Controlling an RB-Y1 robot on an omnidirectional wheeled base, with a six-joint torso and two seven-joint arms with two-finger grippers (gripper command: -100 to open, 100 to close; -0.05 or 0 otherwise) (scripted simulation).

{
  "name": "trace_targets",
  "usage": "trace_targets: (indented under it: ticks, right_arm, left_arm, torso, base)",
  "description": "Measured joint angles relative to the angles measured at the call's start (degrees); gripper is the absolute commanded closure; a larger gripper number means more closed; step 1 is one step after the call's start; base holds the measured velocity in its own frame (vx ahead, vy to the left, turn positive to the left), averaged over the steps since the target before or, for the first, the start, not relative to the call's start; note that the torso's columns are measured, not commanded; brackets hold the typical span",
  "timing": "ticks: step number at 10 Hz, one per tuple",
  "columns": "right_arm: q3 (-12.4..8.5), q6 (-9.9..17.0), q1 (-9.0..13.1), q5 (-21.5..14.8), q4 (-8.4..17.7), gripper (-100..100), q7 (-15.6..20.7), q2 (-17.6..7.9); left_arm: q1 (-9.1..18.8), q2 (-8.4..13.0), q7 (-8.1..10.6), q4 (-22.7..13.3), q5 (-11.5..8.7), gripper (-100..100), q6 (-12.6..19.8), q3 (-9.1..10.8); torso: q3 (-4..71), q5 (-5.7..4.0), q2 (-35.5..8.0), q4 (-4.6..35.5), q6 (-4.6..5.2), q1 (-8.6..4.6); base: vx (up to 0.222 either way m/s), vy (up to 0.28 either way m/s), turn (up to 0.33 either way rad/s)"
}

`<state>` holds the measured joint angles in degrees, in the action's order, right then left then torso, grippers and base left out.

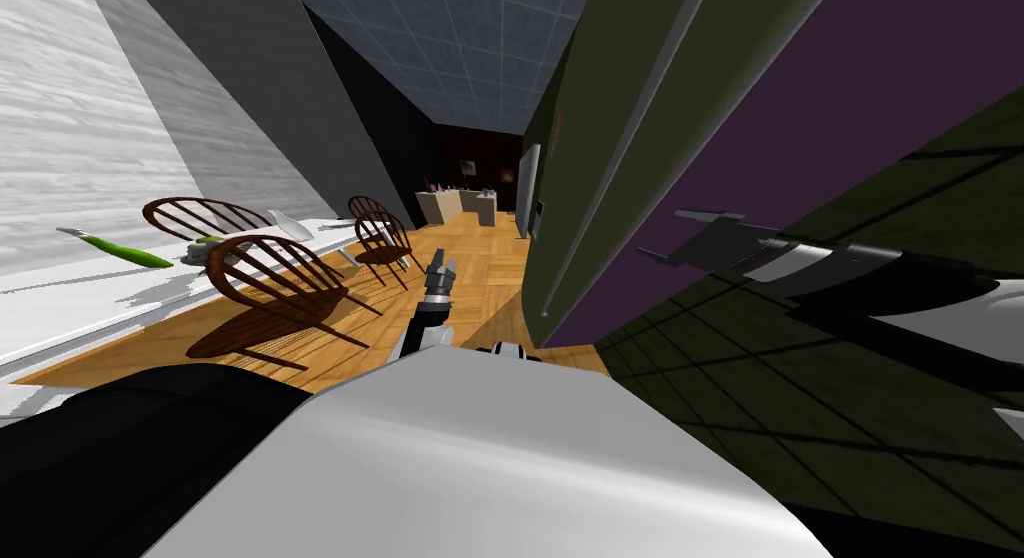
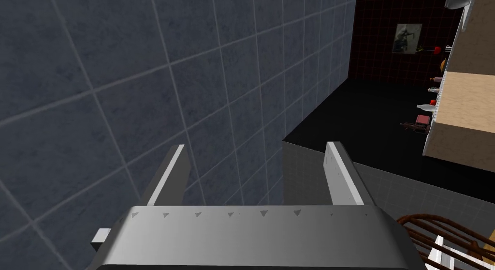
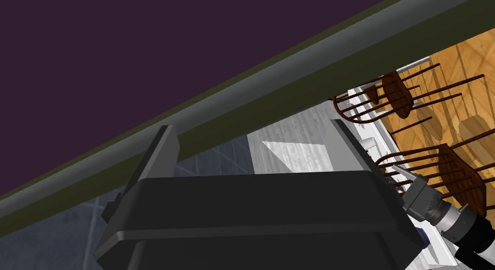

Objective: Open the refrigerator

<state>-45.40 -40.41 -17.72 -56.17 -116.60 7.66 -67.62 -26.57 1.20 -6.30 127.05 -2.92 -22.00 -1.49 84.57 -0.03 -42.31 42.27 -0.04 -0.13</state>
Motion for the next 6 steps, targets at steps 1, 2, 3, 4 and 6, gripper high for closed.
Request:
trace_targets:
  ticks: [1,2,3,4,6]
  right_arm:
    - [-0.8,-0.3,0.4,-0.9,0.6,-100,0.0,-1.6]
    - [-1.9,-0.5,0.9,-2.3,1.2,-100,-0.2,-3.5]
    - [-2.9,-1.2,1.8,-3.2,2.7,-100,0.1,-5.2]
    - [-3.7,-2.1,2.5,-4.1,4.1,-100,0.4,-7.2]
    - [-5.5,-2.9,2.5,-5.5,4.5,-100,-0.1,-9.1]
  left_arm:
    - [0.0,0.0,0.00,0.0,0.0,0,0.0,0.00]
    - [0.0,0.0,0.00,0.0,0.0,0,0.0,0.00]
    - [0.0,0.0,0.00,0.0,0.0,0,0.0,0.00]
    - [0.0,0.0,0.00,0.0,0.0,0,0.0,0.00]
    - [0.0,0.0,0.00,0.0,0.0,0,0.0,0.01]
  torso:
    - [-0.1,-0.03,-0.1,0.1,0.06,-0.05]
    - [0.0,0.02,0.0,0.0,0.06,0.11]
    - [0.0,0.06,0.1,0.0,0.05,0.23]
    - [0.2,0.24,0.3,0.0,-0.14,0.39]
    - [0.5,0.41,0.5,-0.1,-0.37,0.54]
  base:
    - [0.102,0.182,-0.117]
    - [0.120,0.206,-0.147]
    - [0.129,0.208,-0.210]
    - [0.080,0.129,-0.076]
    - [0.053,0.129,-0.070]
